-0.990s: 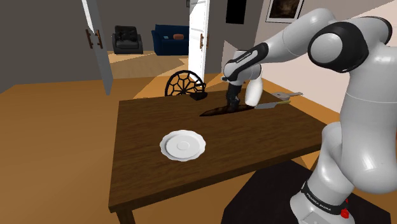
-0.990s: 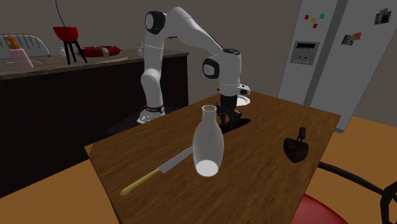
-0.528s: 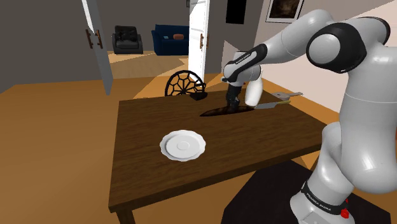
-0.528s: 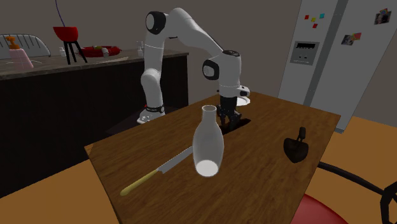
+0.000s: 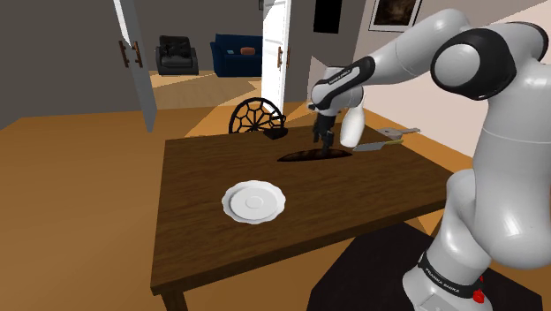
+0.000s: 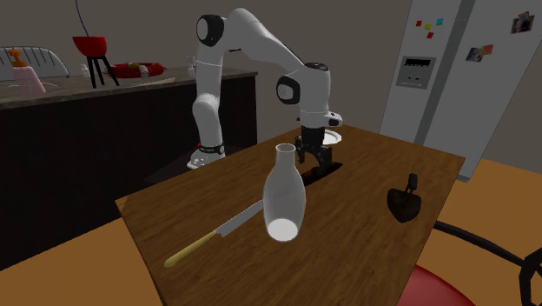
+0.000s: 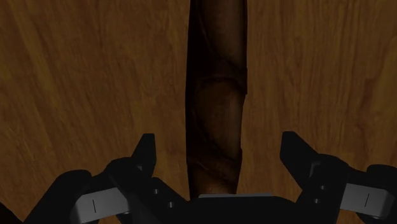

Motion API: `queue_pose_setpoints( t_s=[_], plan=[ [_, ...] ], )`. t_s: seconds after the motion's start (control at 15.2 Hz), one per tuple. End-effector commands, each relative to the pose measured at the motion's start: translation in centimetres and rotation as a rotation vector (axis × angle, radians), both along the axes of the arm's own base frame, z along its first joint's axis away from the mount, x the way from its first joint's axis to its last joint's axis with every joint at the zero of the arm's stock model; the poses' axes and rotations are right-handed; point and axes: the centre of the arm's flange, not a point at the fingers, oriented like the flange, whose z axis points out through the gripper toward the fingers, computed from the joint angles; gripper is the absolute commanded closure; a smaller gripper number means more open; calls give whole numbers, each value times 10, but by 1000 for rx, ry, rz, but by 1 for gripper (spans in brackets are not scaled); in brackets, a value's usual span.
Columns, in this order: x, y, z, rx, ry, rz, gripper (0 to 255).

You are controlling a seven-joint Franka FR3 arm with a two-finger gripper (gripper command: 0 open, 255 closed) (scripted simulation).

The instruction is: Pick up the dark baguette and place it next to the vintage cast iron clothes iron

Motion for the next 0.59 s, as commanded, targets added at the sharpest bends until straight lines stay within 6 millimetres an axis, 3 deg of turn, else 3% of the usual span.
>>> queue_pose_setpoints(
  t_s=[0.0, 0.07, 0.53],
  plan=[
    [-3, -1, 23, 0, 1, 0, 0],
    [-3, -1, 33, 0, 1, 0, 0],
    [-3, -1, 33, 0, 1, 0, 0]
  ],
)
